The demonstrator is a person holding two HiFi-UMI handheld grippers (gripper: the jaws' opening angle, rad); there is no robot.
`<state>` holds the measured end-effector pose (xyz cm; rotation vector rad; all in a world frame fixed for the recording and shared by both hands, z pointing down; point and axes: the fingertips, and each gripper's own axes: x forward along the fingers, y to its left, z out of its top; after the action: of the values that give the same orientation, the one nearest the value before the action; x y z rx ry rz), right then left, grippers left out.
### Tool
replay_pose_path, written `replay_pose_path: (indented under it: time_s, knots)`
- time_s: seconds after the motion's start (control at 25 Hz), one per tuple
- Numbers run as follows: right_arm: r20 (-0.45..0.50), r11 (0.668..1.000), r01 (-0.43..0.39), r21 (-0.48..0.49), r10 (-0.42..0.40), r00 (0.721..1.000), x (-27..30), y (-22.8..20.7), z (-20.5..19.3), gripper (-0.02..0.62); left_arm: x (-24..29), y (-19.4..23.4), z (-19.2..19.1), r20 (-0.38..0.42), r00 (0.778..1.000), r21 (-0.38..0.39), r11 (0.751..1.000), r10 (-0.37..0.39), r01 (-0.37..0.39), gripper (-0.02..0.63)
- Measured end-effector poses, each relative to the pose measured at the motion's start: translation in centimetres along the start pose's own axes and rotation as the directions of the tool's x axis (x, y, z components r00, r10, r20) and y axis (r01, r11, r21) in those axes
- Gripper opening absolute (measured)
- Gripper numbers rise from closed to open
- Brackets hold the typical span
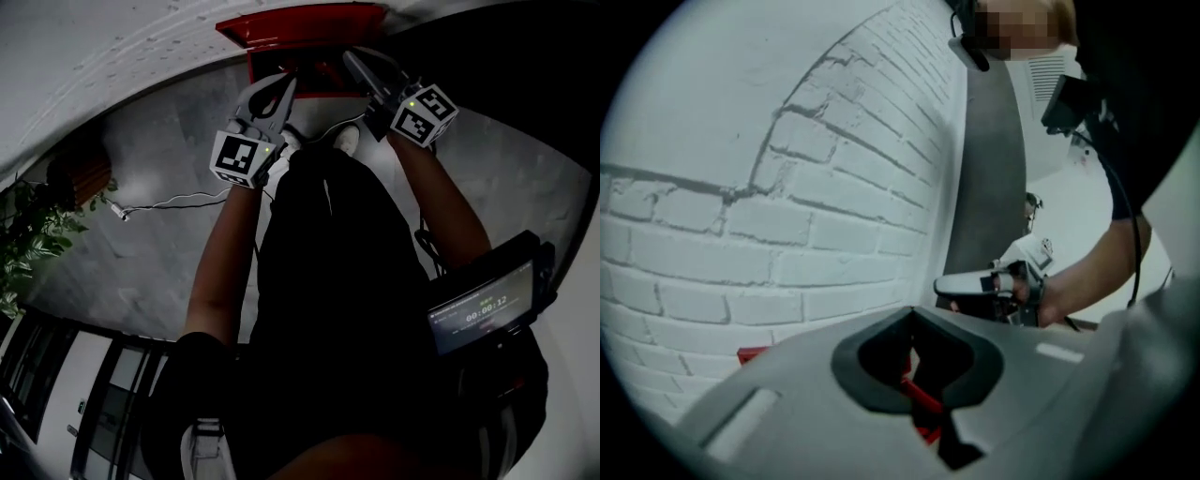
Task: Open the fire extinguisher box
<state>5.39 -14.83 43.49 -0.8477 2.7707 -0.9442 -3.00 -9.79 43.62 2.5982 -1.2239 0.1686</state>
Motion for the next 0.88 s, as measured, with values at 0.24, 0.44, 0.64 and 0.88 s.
replay_pose_path:
  time_s: [0.24, 0.44, 0.64, 0.88]
  knots:
    - [-0.069, 0.965, -0.081, -0.249, 0.066, 0.995, -4.6, 11.2, 4.0, 0.009, -4.2, -5.5, 7.6, 0.049, 0.996, 0.038, 0.997, -0.07, 0.068, 0.002]
    - [-0.092, 0.939, -0.14, -0.314, 0.117, 0.989, -5.4, 15.8, 4.4, 0.009, -6.2, -6.6, 9.8, 0.088, 0.991, 0.04, 0.995, -0.097, 0.094, 0.002]
    - [-0.107, 0.924, -0.179, -0.337, 0.151, 0.983, -5.7, 19.1, 5.3, 0.009, -8.4, -8.5, 11.9, 0.105, 0.985, 0.046, 0.99, -0.136, 0.131, 0.002]
    - [-0.099, 0.911, -0.206, -0.358, 0.182, 0.978, -6.1, 23.0, 6.5, 0.009, -11.2, -9.9, 13.3, 0.109, 0.982, 0.044, 0.988, -0.152, 0.148, 0.002]
